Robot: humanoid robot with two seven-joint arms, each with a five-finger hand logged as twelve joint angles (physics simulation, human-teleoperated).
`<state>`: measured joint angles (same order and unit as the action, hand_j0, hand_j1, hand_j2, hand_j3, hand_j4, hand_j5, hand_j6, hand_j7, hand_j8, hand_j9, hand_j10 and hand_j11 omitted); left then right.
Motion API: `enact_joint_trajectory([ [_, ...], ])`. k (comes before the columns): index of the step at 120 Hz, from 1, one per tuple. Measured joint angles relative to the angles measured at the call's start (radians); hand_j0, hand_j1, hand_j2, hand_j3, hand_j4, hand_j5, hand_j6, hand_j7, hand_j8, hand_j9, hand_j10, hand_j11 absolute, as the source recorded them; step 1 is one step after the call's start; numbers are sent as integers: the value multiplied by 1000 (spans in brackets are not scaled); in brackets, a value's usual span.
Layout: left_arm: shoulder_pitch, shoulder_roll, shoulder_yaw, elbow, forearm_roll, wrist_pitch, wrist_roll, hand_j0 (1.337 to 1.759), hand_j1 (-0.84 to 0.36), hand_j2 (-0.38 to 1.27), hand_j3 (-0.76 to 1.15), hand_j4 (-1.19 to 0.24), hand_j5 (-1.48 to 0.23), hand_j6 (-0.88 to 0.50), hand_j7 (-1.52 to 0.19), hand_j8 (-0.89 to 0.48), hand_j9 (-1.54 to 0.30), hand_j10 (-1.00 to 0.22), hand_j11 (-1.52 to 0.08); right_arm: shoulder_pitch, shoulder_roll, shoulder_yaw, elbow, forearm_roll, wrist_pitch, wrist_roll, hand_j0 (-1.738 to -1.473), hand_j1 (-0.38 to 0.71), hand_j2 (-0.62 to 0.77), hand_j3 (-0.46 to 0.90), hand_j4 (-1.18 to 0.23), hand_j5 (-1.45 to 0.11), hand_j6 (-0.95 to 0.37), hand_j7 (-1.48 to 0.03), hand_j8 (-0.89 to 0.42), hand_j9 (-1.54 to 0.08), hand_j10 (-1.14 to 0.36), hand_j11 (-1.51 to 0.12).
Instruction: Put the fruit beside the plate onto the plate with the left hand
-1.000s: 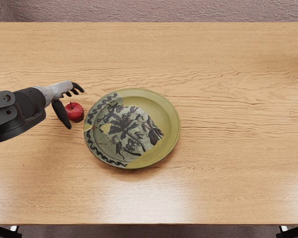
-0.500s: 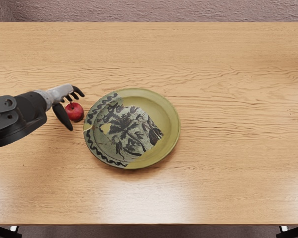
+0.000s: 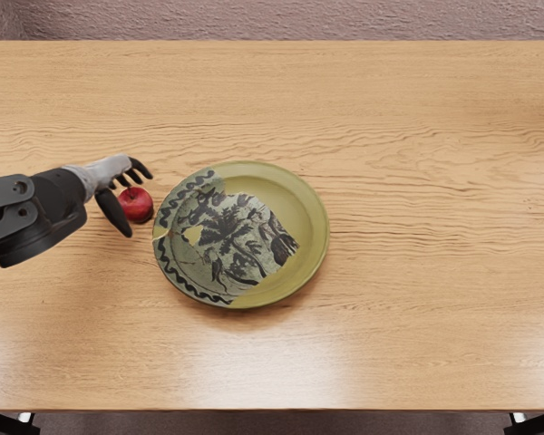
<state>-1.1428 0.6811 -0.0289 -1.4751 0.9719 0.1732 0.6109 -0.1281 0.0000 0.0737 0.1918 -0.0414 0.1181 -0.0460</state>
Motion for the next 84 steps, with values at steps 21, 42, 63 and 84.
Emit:
enact_joint_trajectory([
  [21,5,-1,-1,21,0,5,0,1658,-22,66,0,-315,-406,-316,-405,-316,-405,-315,-405,0,0,0,0,0,0,0,-1658,-331,-3,0,-15,-20,-15,-20,-15,-20,-15,-20],
  [42,8,-44,-1,26,0,16,0,1658,-29,67,0,-321,-413,-322,-413,-322,-413,-321,-413,0,0,0,0,0,0,0,-1658,-331,-3,0,-15,-20,-15,-20,-15,-20,-15,-20],
  [63,9,-43,2,27,1,19,0,1658,-63,73,0,-352,-449,-353,-448,-334,-451,-351,-450,0,0,0,0,0,0,0,-1658,-331,-3,0,-15,-20,-15,-20,-15,-20,-15,-20],
  [84,9,-43,5,27,1,20,0,1658,-114,83,0,-398,-502,-399,-502,-356,-507,-395,-507,0,0,0,0,0,0,0,-1658,-331,-3,0,-15,-20,-15,-20,-15,-20,-15,-20],
])
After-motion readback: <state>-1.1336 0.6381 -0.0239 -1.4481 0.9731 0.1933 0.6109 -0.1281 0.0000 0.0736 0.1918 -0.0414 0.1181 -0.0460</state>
